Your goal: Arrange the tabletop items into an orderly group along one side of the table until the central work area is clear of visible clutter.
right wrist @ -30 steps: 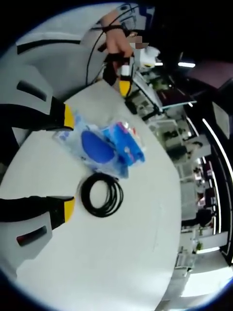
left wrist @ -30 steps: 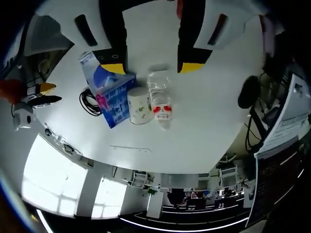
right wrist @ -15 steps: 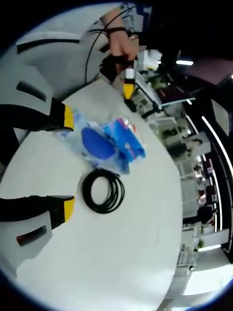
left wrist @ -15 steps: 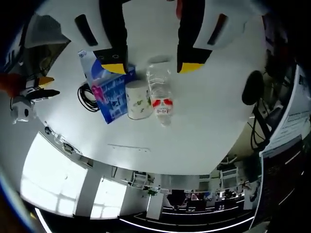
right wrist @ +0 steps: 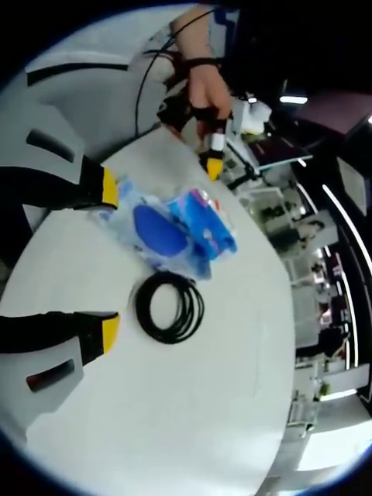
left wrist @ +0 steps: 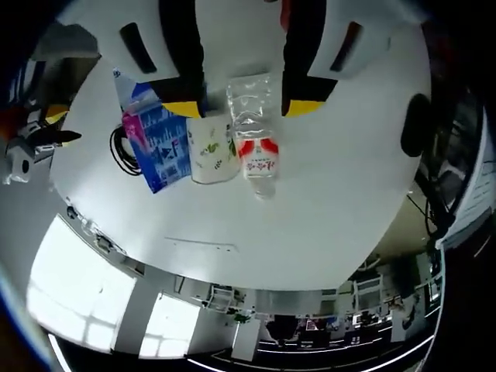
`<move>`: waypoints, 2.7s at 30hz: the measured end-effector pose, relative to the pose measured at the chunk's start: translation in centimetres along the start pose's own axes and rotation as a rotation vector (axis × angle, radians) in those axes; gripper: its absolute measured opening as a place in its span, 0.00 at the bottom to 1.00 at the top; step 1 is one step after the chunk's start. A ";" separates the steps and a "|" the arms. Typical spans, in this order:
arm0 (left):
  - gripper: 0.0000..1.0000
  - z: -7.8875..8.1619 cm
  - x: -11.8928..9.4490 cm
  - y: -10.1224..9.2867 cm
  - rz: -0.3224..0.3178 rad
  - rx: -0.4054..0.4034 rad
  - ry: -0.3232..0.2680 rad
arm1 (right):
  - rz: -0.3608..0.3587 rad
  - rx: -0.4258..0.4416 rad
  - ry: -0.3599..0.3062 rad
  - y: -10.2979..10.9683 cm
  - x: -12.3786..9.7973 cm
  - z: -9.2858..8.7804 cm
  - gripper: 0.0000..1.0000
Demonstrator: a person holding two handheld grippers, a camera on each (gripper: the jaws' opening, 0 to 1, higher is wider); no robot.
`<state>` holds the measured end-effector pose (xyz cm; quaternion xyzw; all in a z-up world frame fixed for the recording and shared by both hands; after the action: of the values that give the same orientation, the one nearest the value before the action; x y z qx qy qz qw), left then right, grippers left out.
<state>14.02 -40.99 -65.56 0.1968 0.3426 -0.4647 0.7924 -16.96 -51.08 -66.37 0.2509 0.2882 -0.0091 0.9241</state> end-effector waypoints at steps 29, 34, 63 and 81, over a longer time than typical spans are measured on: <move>0.38 2.0 6.1 -0.1 0.040 -0.104 0.133 | -0.005 0.012 0.028 -0.2 -0.9 -0.2 0.50; 0.36 1.9 6.8 -0.1 0.052 -0.098 0.144 | -0.007 0.011 0.033 -0.1 -0.9 0.0 0.50; 0.33 0.2 5.0 3.0 0.094 -0.035 0.137 | 0.007 0.011 0.048 0.2 -0.1 -0.3 0.48; 0.32 -1.5 2.8 3.8 0.110 0.007 0.134 | 0.033 -0.023 0.050 0.8 0.6 0.3 0.49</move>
<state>17.69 -39.84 -68.64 0.2488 0.3817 -0.4074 0.7914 -16.22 -50.43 -66.09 0.2452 0.3070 0.0155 0.9195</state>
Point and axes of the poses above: the point that each gripper's makers call its tool centre point, and the gripper's own axes: x roughly forward along the fingers, y roughly to its left, z roughly out of its top, the point moved 5 cm from there along -x, roughly backward along the fingers, and after that the axes turned 14 degrees about z, right-handed, at the moved point
